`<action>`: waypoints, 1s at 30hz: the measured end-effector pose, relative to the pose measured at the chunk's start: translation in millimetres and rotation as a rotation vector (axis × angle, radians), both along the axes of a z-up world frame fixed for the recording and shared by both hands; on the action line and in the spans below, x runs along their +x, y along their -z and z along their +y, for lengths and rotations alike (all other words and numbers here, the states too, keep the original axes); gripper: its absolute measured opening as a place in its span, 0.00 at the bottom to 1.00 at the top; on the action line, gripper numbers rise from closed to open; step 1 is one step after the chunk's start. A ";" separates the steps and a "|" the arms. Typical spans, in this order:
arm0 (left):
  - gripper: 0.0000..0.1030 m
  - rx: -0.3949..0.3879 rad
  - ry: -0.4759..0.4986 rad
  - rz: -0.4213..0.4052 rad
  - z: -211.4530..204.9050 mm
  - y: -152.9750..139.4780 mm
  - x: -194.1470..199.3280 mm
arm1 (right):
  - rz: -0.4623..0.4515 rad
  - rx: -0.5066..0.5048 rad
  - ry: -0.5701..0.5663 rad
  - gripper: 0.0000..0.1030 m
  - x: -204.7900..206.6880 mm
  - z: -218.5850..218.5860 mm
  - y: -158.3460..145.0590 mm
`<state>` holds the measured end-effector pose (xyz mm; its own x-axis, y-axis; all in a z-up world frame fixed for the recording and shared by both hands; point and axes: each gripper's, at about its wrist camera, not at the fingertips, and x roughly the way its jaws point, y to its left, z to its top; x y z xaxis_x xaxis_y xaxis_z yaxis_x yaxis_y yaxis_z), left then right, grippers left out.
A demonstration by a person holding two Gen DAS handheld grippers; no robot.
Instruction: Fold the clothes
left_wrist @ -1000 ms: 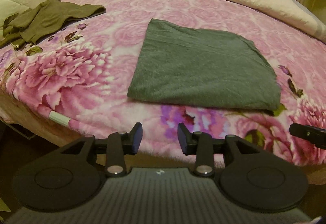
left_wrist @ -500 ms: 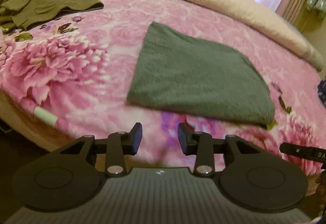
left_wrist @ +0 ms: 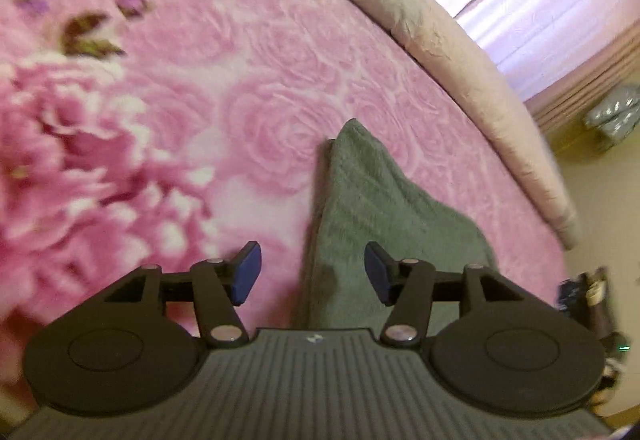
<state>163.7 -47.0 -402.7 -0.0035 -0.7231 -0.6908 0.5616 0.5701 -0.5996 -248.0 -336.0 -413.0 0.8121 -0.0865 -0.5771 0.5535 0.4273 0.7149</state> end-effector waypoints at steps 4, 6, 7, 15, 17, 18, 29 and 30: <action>0.58 -0.036 0.053 0.073 -19.9 12.0 15.3 | -0.030 0.097 -0.045 0.71 19.4 -33.9 18.8; 0.60 -0.058 0.080 0.097 -28.4 15.2 20.6 | -0.040 0.137 -0.073 0.71 28.9 -45.7 24.4; 0.60 -0.060 0.095 0.099 -33.7 16.4 22.3 | -0.044 0.150 -0.087 0.70 33.7 -50.9 26.5; 0.46 -0.096 0.185 0.123 -68.9 26.3 27.4 | -0.051 0.152 -0.219 0.63 72.8 -72.5 34.4; 0.40 -0.114 0.189 0.150 -73.3 31.3 29.6 | -0.061 0.158 -0.238 0.58 79.0 -73.3 39.4; 0.38 -0.124 0.191 0.160 -74.9 33.8 30.2 | -0.076 0.161 -0.246 0.58 80.4 -73.4 41.8; 0.13 -0.152 0.217 0.250 -101.8 51.7 39.9 | -0.176 0.179 -0.281 0.17 90.6 -76.4 64.8; 0.12 -0.152 0.219 0.255 -102.8 51.5 41.2 | -0.183 0.178 -0.281 0.14 90.7 -77.9 66.3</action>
